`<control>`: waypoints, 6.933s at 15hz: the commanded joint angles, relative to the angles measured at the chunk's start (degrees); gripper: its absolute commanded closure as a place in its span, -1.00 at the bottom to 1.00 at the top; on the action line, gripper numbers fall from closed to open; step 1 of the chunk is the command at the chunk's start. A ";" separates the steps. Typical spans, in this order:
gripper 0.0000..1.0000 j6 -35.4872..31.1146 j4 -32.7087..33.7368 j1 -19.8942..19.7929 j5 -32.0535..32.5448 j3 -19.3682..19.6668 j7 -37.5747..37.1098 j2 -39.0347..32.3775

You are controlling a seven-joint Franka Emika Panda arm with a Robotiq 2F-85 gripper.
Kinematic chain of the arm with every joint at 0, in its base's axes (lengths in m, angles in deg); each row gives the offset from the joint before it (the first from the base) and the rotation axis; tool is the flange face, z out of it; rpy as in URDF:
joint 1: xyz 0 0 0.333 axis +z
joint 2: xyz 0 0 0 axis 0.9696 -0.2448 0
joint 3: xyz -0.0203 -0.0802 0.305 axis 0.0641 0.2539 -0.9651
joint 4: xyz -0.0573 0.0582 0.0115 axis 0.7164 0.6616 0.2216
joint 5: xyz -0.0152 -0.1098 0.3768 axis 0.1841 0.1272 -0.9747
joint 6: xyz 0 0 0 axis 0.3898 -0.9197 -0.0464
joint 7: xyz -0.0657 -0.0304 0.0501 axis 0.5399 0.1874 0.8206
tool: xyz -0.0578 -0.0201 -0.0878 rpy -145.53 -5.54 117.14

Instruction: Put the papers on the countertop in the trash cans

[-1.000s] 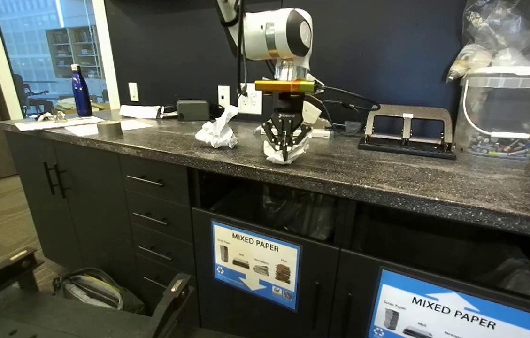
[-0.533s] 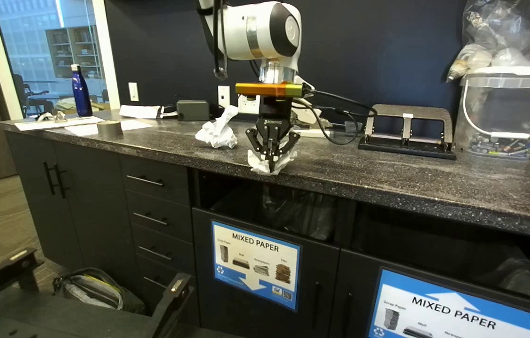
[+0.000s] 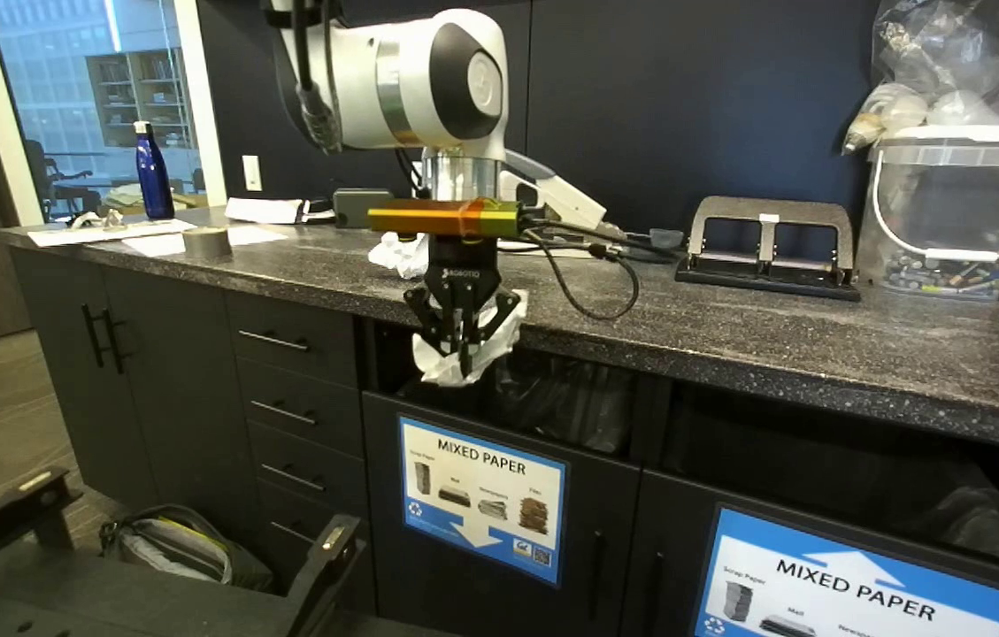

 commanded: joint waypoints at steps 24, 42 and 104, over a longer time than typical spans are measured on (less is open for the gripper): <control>0.86 -17.71 3.79 -20.80 -4.99 -16.62 24.97 -20.08; 0.85 -76.16 10.36 -2.28 -3.45 1.58 7.83 -36.40; -1.00 -17.59 22.40 11.47 -13.14 -3.55 -36.50 -9.23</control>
